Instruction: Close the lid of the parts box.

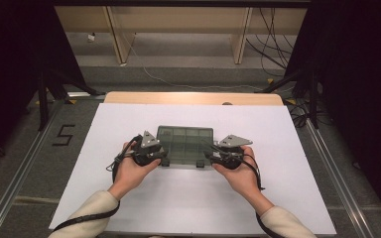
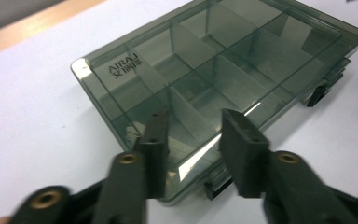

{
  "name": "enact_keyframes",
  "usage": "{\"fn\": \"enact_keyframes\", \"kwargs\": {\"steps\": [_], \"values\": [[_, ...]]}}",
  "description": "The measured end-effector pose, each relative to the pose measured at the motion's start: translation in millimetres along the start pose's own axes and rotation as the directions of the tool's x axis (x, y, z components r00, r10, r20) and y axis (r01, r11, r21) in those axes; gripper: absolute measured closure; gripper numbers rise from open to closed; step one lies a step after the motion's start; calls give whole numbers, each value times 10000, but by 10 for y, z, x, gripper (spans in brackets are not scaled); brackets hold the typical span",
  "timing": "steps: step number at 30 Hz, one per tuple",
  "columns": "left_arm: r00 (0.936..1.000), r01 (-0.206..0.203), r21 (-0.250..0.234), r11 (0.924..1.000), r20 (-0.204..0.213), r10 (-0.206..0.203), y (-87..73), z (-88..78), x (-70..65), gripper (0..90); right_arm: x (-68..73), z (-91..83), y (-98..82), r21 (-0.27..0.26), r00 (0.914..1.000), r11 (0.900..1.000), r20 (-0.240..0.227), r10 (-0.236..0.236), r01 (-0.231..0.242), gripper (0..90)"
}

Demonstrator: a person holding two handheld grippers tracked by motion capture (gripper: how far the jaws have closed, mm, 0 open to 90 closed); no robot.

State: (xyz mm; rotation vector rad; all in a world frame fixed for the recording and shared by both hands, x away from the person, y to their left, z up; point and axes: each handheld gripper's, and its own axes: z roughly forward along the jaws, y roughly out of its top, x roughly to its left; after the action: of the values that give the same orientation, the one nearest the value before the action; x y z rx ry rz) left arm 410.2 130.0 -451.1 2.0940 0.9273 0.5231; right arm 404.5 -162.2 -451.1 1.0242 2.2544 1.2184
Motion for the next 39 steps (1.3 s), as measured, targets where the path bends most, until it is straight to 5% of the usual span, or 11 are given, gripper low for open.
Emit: {"fn": "enact_keyframes", "kwargs": {"steps": [5, 13, 19, 39], "values": [[9996, -282, -210, 9994, 24, 282, 3, -153, 12, 458, -30, -132, -5, -544, 10000, 9985, -55, -57, 54, 510], [9994, 294, -942, 9951, 227, -273, -98, -298, -74, 195, -54, -304, -65, -1075, 9996, 9941, -219, -191, 166, 375], [9999, 49, -1003, 9949, 145, -34, -154, -418, -53, 50, -78, -423, -122, -1566, 9995, 9875, -252, -193, 151, 308], [9993, 359, -1283, 9911, -21, -365, -355, -636, 15, 18, -102, -724, -328, -1623, 9999, 9867, -90, -52, 37, 248]]}}
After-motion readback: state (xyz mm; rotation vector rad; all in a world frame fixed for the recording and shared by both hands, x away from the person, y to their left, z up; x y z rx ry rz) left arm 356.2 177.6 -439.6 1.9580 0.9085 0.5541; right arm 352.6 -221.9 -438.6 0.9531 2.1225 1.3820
